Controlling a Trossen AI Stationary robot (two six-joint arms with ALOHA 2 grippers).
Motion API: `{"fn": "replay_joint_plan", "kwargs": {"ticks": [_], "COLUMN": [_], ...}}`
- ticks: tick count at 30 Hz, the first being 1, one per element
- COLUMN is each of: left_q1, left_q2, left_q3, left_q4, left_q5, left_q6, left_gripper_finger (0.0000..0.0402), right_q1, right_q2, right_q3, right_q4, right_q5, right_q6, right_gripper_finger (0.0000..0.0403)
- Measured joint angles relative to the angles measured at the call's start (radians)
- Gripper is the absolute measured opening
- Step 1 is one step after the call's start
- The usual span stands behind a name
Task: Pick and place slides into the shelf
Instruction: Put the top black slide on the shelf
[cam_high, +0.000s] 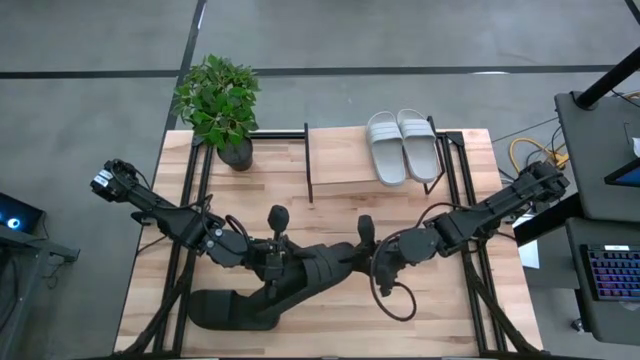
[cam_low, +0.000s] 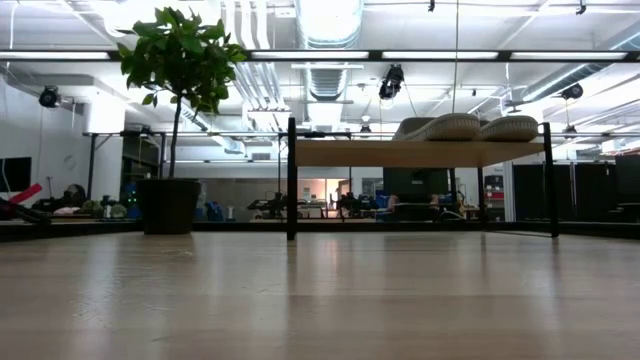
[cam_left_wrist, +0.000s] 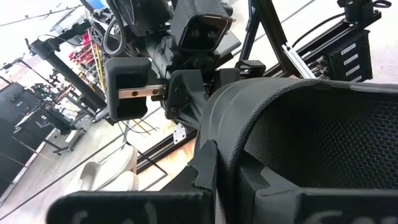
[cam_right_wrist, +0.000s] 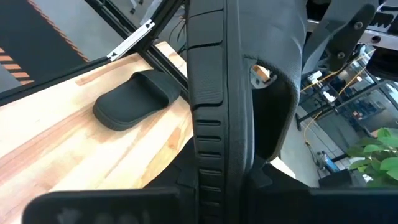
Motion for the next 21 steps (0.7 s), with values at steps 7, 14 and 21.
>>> {"fn": "replay_joint_plan", "kwargs": {"ticks": [7, 14, 21], "left_q1": [0.000, 0.000, 0.000], "left_q2": [0.000, -0.013, -0.015], "left_q3": [0.005, 0.003, 0.004], "left_q4": [0.000, -0.001, -0.001], "left_q5": [0.000, -0.029, -0.134], "left_q6": [-0.019, -0.051, -0.052], "left_gripper_finger": [0.0002, 0.0074, 0.0192], "right_q1": [0.000, 0.000, -0.001], "right_q2": [-0.001, -0.002, -0.004], "right_q3": [0.000, 0.000, 0.000], "right_q4": [0.002, -0.001, -0.020], "right_q5": [0.001, 0.008, 0.014], "right_q6": [0.004, 0.006, 0.017], "right_gripper_finger": [0.0041, 0.0041, 0.0041]}}
